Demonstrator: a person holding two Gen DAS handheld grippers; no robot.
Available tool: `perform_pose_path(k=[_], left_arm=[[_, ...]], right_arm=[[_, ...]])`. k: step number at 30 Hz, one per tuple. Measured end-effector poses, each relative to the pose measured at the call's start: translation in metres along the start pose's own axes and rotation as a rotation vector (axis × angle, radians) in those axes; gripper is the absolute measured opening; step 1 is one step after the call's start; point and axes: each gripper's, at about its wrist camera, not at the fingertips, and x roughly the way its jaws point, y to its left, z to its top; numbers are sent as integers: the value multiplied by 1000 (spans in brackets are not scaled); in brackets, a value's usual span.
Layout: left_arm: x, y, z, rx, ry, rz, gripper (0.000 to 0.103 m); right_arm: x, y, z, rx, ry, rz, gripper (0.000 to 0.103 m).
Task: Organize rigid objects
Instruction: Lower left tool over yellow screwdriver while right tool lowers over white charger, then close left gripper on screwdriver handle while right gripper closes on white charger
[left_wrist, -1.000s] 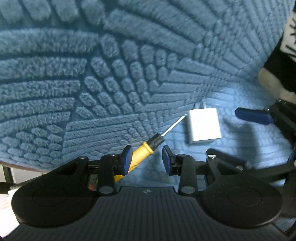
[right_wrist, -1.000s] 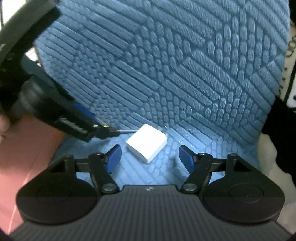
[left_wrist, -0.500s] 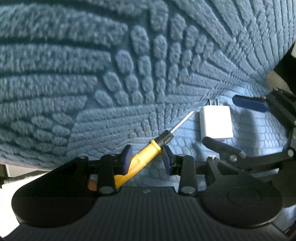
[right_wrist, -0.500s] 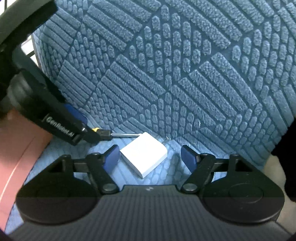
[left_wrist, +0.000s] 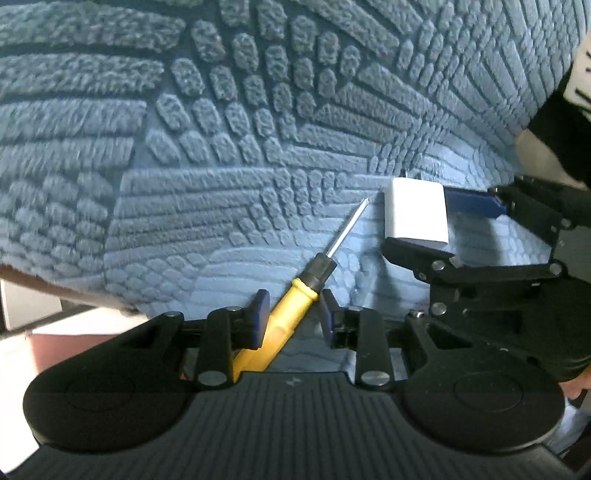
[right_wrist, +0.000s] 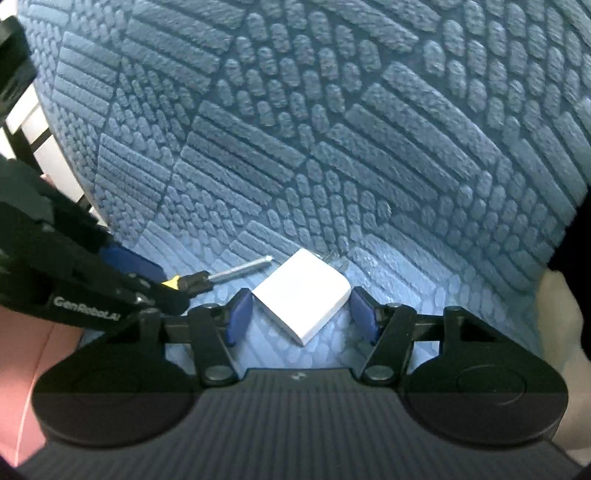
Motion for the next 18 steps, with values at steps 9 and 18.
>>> perform_pose_path(k=[9, 18], left_arm=[[-27, 9, -28, -182, 11, -90, 20], [-39, 6, -76, -300, 22, -130, 18]], right_arm=[[-29, -29, 0, 109, 48, -7, 62], [-54, -18, -15, 123, 120, -43, 62]])
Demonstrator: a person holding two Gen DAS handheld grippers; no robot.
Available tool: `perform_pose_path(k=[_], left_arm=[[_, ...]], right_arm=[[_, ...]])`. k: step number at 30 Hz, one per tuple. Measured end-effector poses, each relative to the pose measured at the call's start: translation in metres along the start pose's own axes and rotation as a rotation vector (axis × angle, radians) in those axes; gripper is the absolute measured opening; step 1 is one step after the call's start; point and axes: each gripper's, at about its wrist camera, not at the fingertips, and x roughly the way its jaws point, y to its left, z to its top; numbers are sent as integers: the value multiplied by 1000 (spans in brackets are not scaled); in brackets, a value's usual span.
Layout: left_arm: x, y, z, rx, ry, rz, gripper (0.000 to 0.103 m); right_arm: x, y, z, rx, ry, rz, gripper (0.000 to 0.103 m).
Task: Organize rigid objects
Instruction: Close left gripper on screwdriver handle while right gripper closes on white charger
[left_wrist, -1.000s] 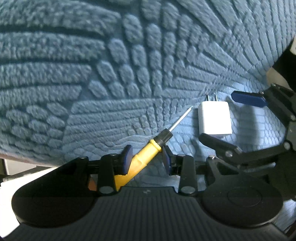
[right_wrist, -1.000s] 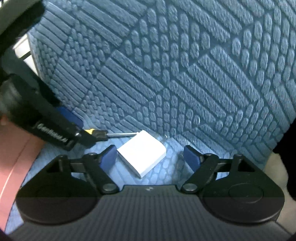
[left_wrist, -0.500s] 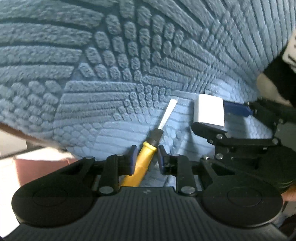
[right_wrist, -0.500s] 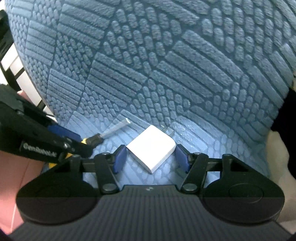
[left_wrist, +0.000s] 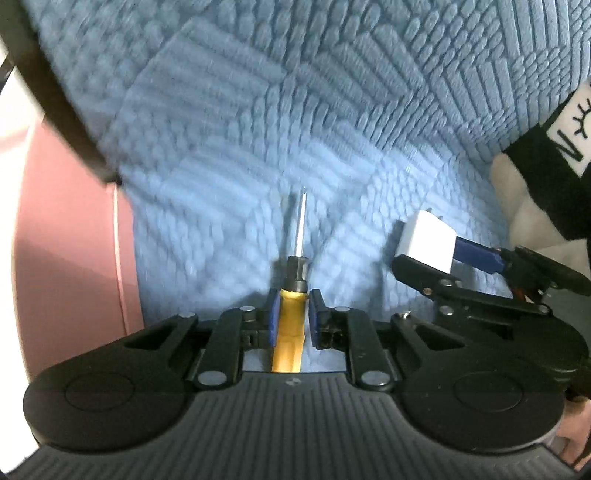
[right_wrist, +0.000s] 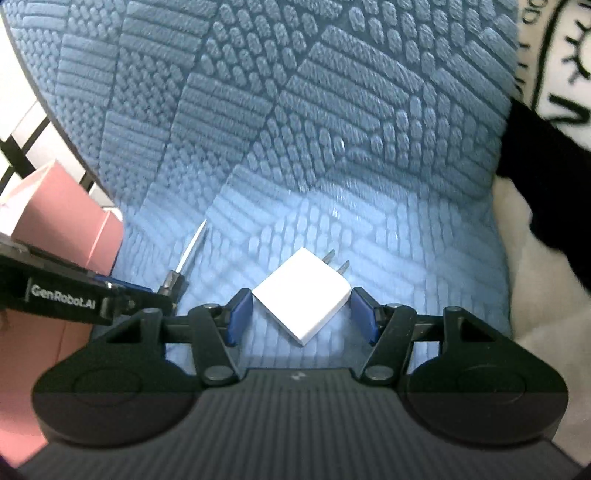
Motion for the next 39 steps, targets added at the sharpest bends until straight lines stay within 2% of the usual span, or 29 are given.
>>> perform_pose_path(k=[1, 7, 10, 12, 16, 20, 23, 29, 31, 34, 39], left_arm=[[-3, -3, -3, -4, -2, -6, 15], [0, -13, -29, -40, -25, -30, 14], [-11, -14, -44, -28, -51, -25, 13], [-9, -14, -49, -34, -65, -48, 13], [-2, -8, -59, -117, -95, -104, 15], [8, -16, -72, -141, -138, -147, 18], [4, -22, -88, -136, -192, -137, 28], [-3, -35, -120, -90, -329, -106, 28], [0, -38, -129, -80, -355, -96, 28], [2, -41, -140, -53, -396, -74, 28], [4, -44, -149, -24, -450, -47, 28]], right_arm=[[-3, 3, -5, 1, 4, -2, 62], [-19, 17, -31, 8, 23, -23, 62], [-23, 25, -41, 31, 19, -42, 62], [-26, 26, -43, 55, 22, -41, 62], [-35, 26, -57, 93, 27, -32, 62], [-40, 24, -62, 119, 31, -30, 62], [-39, 23, -64, 138, 31, -24, 62], [-43, 13, -64, 217, 21, 16, 63], [-48, 5, -65, 272, 2, 35, 67], [-48, -2, -67, 305, 15, 44, 67], [-46, 8, -68, 254, 19, 29, 67]])
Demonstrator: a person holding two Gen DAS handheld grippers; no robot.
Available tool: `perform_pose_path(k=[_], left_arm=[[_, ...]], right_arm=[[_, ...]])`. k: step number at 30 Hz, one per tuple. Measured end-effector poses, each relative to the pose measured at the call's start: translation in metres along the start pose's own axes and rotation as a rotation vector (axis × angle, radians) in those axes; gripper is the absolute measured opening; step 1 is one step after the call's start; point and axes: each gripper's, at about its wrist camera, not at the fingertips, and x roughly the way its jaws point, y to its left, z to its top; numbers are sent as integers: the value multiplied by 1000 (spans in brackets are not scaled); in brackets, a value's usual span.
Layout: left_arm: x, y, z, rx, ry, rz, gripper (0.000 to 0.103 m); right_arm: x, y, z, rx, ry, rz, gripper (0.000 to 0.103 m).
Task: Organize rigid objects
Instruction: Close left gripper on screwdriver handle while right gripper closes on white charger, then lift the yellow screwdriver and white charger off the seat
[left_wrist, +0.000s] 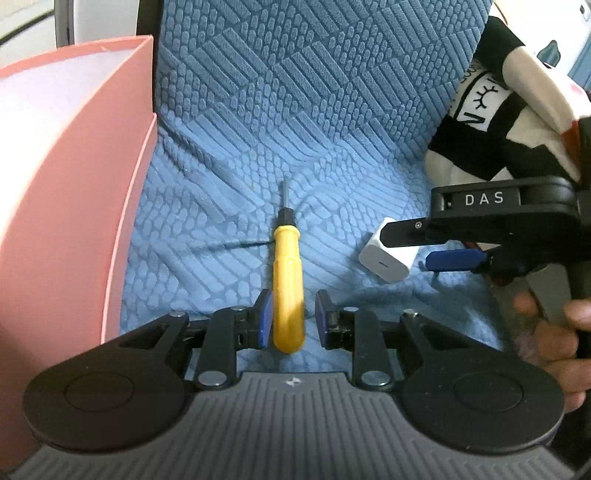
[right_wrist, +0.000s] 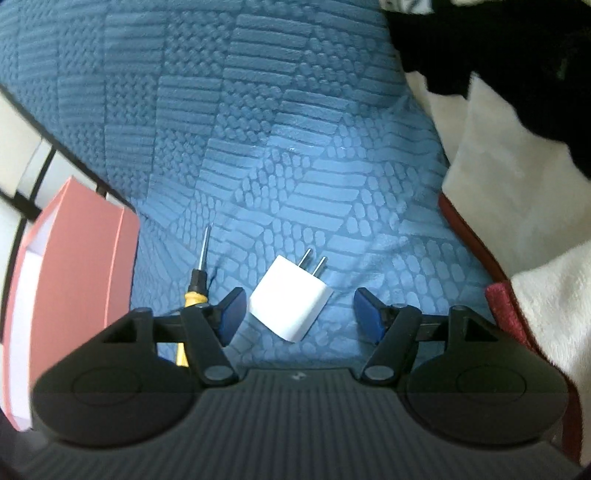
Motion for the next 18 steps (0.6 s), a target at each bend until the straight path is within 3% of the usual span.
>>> perform_pose_path(k=[5, 10, 18], left_arm=[[5, -1, -3, 35, -17, 17, 28], [6, -1, -4, 51, -23, 3, 20], [2, -3, -6, 66, -26, 1, 19]], right_arm=[[1, 11, 0, -101, -29, -60, 67], [4, 17, 3, -187, -38, -44, 67], [18, 33, 0, -342, -17, -101, 67]])
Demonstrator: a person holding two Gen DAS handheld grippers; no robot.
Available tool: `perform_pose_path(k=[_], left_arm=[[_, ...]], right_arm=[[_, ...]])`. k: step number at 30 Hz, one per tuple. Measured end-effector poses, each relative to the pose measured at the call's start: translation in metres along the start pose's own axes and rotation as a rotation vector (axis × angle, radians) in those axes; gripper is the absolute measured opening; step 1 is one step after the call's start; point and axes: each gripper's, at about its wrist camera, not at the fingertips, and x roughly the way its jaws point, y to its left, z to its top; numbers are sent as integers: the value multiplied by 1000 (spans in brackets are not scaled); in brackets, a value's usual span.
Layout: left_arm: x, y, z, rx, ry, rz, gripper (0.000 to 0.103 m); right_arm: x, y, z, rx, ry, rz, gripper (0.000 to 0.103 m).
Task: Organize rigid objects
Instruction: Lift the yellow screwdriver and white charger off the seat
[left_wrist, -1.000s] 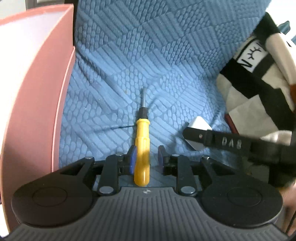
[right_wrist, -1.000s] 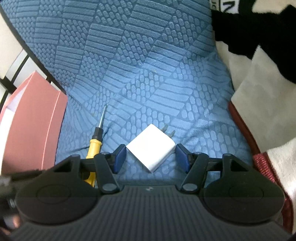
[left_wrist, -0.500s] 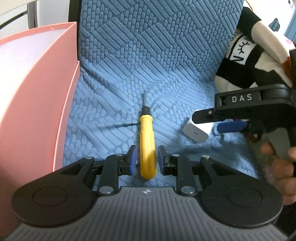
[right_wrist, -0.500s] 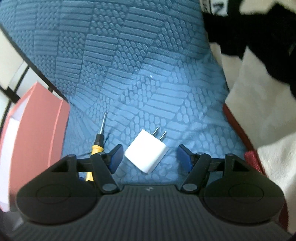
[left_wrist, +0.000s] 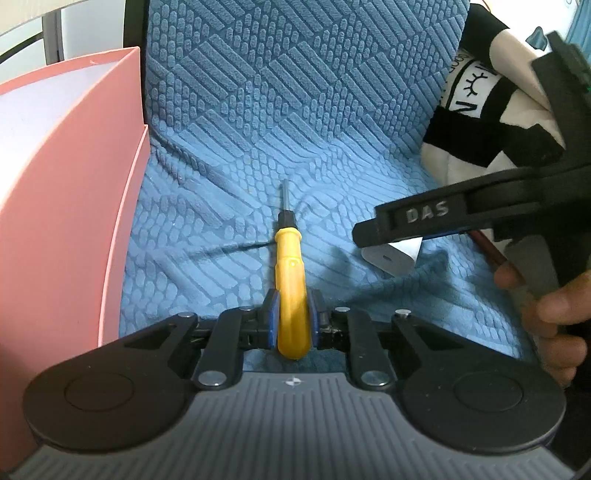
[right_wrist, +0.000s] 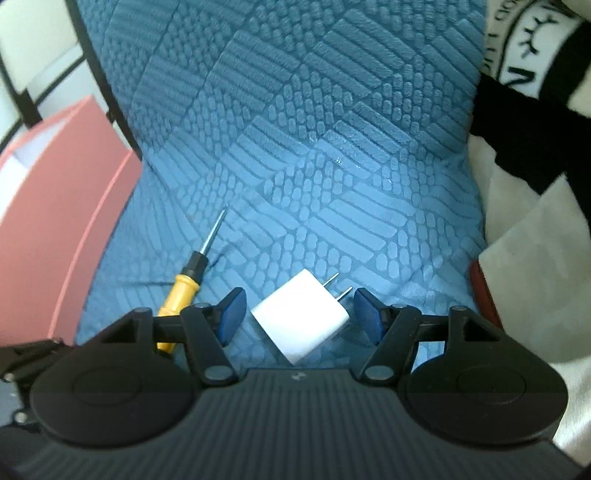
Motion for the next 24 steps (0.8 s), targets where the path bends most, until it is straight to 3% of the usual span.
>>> perform_pose_path(k=[8, 16, 24], left_arm=[[-11, 1, -1, -5, -18, 1, 19], [-27, 4, -13, -27, -11, -5, 19], [-49, -4, -38, -26, 9, -16, 19]], right_arm=[[4, 15, -7, -108, 11, -72, 61], [-13, 16, -17, -31, -19, -91, 61], [-38, 15, -50, 49, -39, -107, 61]])
